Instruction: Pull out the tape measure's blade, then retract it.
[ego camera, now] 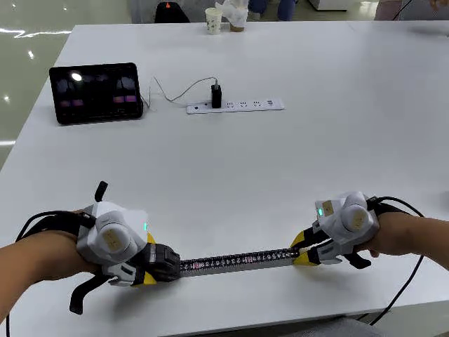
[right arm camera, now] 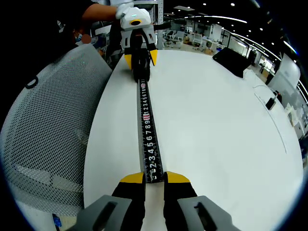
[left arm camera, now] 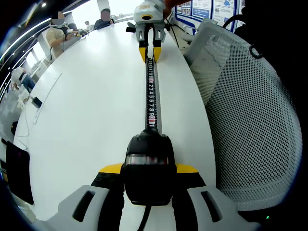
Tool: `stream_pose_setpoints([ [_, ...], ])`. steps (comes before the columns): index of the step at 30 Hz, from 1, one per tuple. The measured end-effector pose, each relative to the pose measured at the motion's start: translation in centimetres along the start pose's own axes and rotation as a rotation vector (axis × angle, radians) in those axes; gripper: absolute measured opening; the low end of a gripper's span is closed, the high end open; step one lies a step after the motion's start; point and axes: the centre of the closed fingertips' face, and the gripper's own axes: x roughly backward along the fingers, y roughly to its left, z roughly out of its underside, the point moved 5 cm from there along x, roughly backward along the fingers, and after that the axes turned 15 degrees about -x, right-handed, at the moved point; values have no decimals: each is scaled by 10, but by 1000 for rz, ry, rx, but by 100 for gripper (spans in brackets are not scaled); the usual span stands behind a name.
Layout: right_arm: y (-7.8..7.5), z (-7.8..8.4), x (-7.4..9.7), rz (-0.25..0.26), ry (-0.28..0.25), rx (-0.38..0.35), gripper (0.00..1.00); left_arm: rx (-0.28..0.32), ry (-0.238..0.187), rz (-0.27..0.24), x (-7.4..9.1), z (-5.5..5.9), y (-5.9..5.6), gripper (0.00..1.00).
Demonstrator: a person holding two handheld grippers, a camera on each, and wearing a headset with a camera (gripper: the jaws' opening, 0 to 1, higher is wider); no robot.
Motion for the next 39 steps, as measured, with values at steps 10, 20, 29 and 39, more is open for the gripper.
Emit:
stream_pose_setpoints([
  [10, -2, 0, 1, 0, 2, -10, 11, -2, 9, 0, -1, -1, 1, 33],
  [20, -1, -3, 0, 4, 43, 22, 12, 29, 23, -10, -1, 0, 2, 33],
  [29, 0, -6, -1, 10, 82, 19, 13, 55, 29, -16, 0, 1, 2, 33],
  [39, 6, -7, -2, 13, 96, 22, 13, 72, 32, -24, 5, 4, 1, 34],
])
